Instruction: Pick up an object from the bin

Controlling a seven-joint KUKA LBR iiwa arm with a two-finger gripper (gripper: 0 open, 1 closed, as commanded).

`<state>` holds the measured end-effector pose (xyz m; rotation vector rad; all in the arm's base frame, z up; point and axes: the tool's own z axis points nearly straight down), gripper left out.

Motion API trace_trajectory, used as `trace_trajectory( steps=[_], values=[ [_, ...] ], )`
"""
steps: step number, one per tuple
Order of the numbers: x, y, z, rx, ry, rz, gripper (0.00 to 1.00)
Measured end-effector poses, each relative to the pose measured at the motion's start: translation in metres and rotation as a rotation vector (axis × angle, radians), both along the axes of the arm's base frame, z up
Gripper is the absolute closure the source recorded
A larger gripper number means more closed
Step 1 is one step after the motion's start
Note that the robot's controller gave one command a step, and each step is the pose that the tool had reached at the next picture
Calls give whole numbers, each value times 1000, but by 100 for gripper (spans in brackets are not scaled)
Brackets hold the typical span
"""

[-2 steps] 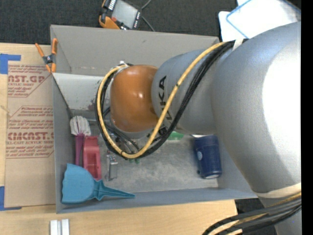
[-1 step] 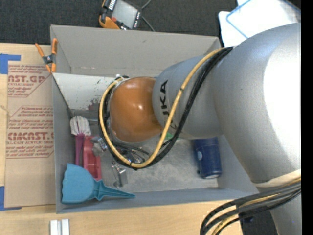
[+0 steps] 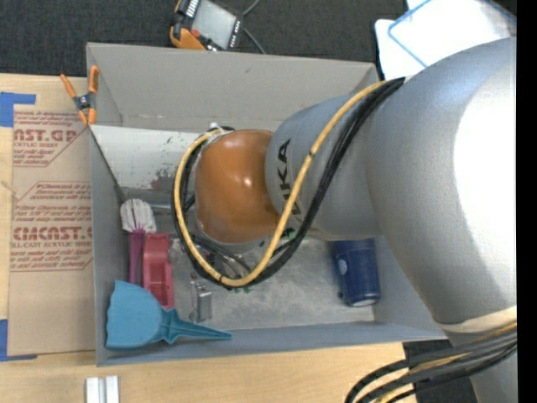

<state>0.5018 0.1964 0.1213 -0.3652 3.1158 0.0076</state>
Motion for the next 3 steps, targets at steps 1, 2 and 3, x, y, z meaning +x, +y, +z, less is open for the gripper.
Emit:
trace_trajectory(
  steps=[1, 2, 3],
  values=[
    [1, 15, -32, 1, -20, 445, 0],
    [2, 16, -37, -2, -28, 516, 0],
    [14, 34, 13, -1, -25, 544, 0]
  ],
)
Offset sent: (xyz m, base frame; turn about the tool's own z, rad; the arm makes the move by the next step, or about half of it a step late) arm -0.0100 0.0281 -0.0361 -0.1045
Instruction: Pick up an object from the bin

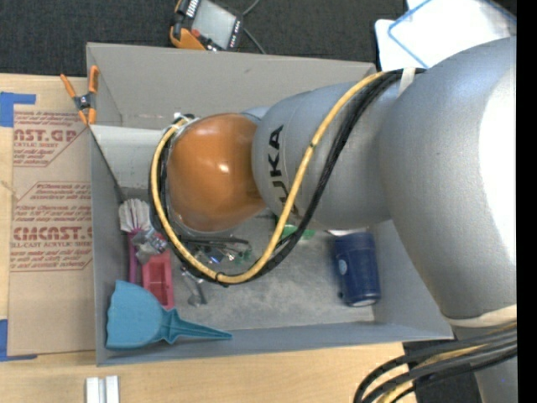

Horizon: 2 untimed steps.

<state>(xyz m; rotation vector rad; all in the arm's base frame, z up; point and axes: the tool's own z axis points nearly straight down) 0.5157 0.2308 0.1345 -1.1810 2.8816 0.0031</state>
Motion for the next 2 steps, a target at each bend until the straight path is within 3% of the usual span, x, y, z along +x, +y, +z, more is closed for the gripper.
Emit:
trace_trajectory(
  steps=[1, 2],
  values=[
    [-13, -13, -60, 10, -24, 164, 0],
    [-13, -2, -51, -3, -18, 208, 0]
  ],
)
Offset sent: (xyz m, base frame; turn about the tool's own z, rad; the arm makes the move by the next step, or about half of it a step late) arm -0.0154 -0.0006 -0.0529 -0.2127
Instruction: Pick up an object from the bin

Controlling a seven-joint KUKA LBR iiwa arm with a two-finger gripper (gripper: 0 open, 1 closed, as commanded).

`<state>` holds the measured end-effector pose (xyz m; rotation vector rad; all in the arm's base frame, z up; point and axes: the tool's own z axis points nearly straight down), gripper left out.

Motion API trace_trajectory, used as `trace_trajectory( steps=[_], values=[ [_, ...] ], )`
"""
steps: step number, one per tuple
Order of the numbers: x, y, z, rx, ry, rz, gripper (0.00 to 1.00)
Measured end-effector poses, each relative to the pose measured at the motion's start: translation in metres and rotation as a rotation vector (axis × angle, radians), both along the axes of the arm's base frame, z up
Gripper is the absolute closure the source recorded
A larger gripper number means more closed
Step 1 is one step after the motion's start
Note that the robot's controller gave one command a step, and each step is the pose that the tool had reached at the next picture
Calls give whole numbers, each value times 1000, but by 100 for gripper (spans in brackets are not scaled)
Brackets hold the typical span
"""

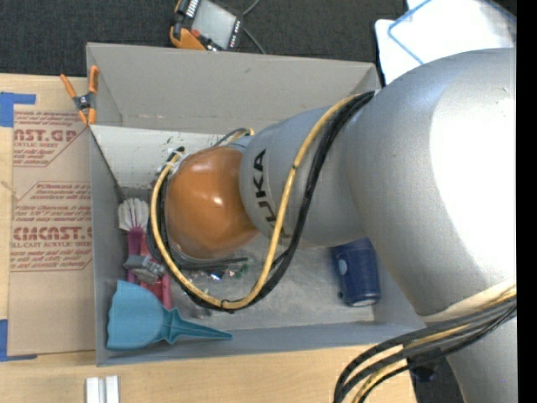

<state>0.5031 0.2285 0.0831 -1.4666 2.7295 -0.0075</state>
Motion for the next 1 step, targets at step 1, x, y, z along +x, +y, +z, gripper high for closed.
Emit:
trace_trajectory(
  steps=[1],
  values=[
    [3, -5, -3, 3, -11, 92, 0]
  ],
)
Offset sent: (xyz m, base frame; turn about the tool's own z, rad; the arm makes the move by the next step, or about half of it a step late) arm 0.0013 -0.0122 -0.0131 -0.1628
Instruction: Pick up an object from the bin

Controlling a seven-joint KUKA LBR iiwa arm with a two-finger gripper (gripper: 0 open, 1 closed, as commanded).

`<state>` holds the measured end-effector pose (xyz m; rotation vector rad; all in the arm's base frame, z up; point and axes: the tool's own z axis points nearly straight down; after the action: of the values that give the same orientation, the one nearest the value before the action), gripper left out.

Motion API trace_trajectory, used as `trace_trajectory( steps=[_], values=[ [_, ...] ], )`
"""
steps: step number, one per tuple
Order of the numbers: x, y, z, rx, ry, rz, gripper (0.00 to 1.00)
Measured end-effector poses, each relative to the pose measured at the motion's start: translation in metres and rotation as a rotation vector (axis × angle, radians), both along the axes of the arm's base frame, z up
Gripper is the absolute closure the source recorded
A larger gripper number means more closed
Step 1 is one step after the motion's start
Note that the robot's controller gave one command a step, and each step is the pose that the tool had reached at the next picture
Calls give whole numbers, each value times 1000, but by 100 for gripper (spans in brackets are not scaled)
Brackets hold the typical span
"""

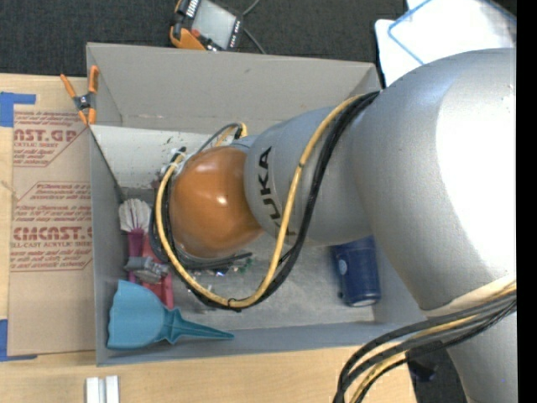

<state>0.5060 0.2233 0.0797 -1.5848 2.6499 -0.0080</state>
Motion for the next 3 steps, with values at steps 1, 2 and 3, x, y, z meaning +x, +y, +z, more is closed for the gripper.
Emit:
trace_trajectory(
  steps=[1, 2, 3],
  values=[
    [2, -1, -2, 2, -5, 35, 0],
    [45, 22, 7, -13, -16, 363, 0],
    [11, -5, 27, 0, -4, 121, 0]
  ],
)
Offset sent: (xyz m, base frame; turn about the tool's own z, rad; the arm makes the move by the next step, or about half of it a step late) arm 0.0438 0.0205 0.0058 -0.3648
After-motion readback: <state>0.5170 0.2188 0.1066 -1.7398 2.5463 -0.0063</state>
